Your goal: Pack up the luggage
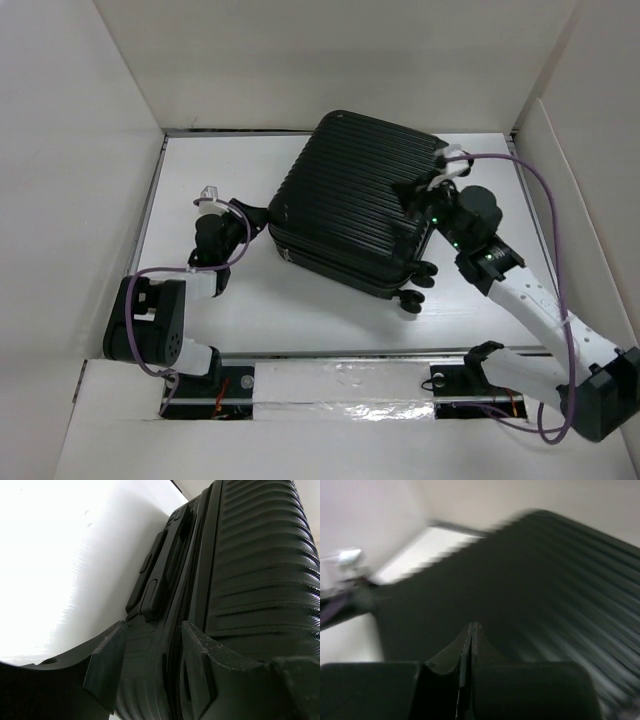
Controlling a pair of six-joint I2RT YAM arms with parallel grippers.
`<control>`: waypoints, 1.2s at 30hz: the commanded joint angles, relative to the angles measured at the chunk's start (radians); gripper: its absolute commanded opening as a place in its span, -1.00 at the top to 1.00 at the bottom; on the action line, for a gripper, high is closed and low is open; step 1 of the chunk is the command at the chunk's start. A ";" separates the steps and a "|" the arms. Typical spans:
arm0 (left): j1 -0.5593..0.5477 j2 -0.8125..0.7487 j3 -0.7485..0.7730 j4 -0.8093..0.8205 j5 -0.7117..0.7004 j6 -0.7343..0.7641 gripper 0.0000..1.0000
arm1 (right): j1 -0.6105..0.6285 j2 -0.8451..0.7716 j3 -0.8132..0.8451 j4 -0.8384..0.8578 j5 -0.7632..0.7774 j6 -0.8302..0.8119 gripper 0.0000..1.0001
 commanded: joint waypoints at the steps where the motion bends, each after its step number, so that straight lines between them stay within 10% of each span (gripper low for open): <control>1: -0.031 -0.052 0.030 0.007 0.004 0.048 0.12 | -0.215 -0.046 -0.117 -0.044 0.054 0.075 1.00; 6: -0.032 -0.056 0.041 0.000 -0.016 0.066 0.11 | -0.478 -0.028 -0.232 0.029 0.034 0.153 -0.26; 21: -0.059 -0.139 -0.054 0.076 0.042 0.095 0.10 | -0.575 0.441 -0.097 0.284 -0.329 0.213 -0.30; 36: -0.412 -0.263 -0.140 0.001 -0.119 0.120 0.12 | -0.313 0.702 0.323 -0.041 -0.650 -0.046 -0.45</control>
